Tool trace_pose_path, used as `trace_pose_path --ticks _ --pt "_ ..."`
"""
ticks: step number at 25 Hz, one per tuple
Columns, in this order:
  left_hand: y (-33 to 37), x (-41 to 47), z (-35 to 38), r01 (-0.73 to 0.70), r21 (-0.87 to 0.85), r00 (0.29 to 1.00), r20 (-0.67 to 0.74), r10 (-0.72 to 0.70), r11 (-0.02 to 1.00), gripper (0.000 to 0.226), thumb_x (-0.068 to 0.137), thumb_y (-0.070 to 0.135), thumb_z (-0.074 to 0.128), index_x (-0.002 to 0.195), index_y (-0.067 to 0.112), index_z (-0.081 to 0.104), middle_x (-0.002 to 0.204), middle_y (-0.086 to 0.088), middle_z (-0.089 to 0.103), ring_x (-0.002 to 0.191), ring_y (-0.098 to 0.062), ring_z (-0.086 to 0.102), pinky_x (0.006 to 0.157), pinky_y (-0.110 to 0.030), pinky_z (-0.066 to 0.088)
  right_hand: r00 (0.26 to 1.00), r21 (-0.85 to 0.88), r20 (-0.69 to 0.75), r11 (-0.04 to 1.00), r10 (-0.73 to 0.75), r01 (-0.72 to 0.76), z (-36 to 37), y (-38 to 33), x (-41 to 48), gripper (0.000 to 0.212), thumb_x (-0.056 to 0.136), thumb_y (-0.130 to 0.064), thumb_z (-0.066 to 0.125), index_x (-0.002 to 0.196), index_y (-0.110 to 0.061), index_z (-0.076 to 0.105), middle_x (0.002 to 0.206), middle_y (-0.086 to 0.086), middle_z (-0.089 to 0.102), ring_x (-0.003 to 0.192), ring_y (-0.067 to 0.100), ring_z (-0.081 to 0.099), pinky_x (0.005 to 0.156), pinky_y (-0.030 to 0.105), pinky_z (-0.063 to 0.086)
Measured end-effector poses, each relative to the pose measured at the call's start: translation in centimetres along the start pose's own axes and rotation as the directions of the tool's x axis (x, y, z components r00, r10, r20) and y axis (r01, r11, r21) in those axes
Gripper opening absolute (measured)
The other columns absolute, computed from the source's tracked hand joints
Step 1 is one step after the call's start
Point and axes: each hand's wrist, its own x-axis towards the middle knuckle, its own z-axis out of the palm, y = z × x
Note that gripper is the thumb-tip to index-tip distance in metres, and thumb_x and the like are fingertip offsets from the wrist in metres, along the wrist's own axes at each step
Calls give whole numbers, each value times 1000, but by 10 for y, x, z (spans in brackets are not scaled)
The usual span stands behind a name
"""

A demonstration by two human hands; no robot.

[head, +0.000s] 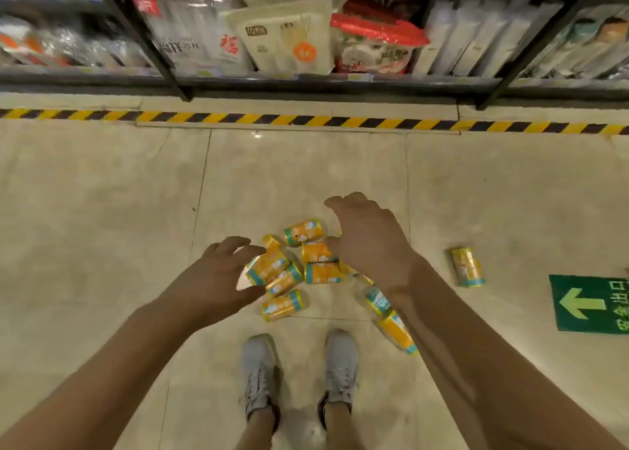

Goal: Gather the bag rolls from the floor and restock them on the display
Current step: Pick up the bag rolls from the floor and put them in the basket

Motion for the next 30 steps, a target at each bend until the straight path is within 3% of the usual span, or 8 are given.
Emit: trace_pose_path --ticks 4,8,11,15,20,23,27,30 --pt "-56 89 109 15 -25 999 37 -14 1000 74 78 63 67 143 32 49 147 -7 46 127 -34 51 102 -50 48 989 60 108 993 98 -104 147 44 62 59 92 -39 63 146 -25 43 141 7 47 130 30 48 105 42 41" --pt "-104 158 206 96 -29 995 29 -95 995 79 83 42 77 151 29 40 155 -8 34 135 -35 41 104 -52 45 984 81 168 993 67 -81 280 55 131 65 92 -38 66 149 -24 39 145 9 44 135 32 43 108 40 39" --pt "-129 198 251 139 7 990 3 -139 990 84 83 41 76 154 29 33 157 -8 28 139 -35 35 106 -51 43 996 26 73 998 48 -50 339 60 189 65 90 -39 68 147 -23 42 142 10 47 133 33 44 107 43 39" --pt "-142 235 286 157 -9 987 -40 -157 988 88 82 39 78 153 22 30 154 -8 31 138 -35 33 105 -45 40 995 -98 95 995 1 9 378 65 240 66 88 -45 71 142 -20 43 139 10 48 130 32 46 104 44 39" --pt "-145 261 310 134 15 981 -141 -131 991 83 80 39 79 148 18 36 140 -7 41 128 -31 40 93 -43 45 997 -160 54 985 -57 65 397 74 257 70 83 -54 72 133 -15 41 127 7 58 118 30 56 94 41 41" --pt "-146 256 300 130 -69 977 -159 -140 989 84 77 32 81 146 13 38 136 -9 39 125 -31 40 86 -42 48 987 -162 67 975 -145 154 380 74 250 71 83 -52 75 134 -15 42 127 8 56 114 30 57 91 40 45" --pt "-143 215 254 106 -294 950 -252 -184 950 84 67 21 88 140 8 48 132 -12 42 115 -32 50 90 -44 52 992 46 -43 991 -122 124 314 65 215 71 78 -36 82 136 -11 49 130 11 48 105 36 60 80 38 48" --pt "-128 173 192 67 -441 922 -315 -224 895 77 64 13 88 133 10 53 126 -2 42 105 -15 50 87 -5 40 982 235 -167 964 -90 128 243 46 184 63 73 -34 85 126 -14 57 119 7 51 95 33 62 76 37 50"
